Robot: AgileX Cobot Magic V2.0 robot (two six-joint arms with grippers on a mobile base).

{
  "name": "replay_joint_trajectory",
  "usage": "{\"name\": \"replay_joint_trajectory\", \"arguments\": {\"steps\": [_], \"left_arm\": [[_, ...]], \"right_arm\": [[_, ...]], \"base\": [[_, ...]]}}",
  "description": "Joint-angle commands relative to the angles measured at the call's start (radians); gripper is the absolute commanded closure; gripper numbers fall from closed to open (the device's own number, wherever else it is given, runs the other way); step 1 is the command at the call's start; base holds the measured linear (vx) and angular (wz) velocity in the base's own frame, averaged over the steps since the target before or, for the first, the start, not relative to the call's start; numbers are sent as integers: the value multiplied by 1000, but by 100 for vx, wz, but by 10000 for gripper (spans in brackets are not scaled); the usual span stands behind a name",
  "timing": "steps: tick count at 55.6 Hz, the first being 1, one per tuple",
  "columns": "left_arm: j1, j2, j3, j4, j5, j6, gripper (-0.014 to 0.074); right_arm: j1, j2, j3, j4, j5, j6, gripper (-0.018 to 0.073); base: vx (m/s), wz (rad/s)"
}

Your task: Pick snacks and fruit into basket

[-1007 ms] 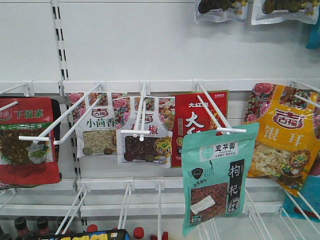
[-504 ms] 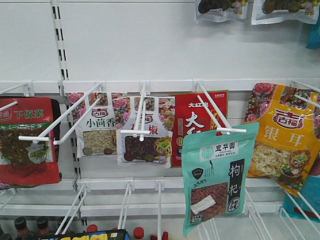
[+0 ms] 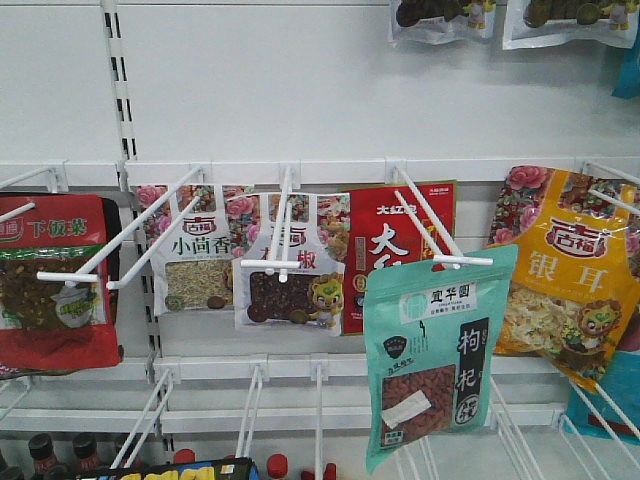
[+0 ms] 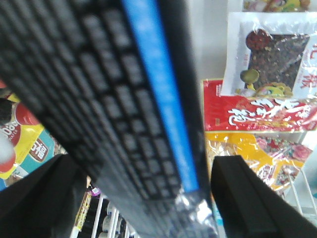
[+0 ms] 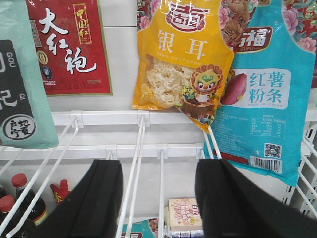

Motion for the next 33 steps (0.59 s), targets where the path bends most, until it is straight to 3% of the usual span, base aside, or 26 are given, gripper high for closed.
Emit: {"name": "replay_joint_trajectory", "arguments": {"steps": [1, 14, 33], "left_arm": [[-5, -6, -24, -16, -115, 6, 37], [-5, 0, -32, -18, -159, 110, 148], [-5, -1, -32, -26, -190, 111, 379]], "right_arm": [[-2, 10, -32, -2, -79, -6, 146], [-2, 10, -32, -2, -79, -6, 146], [-2, 10, -32, -2, -79, -6, 146]], "base": [[0, 0], [0, 0], [0, 0]]}}
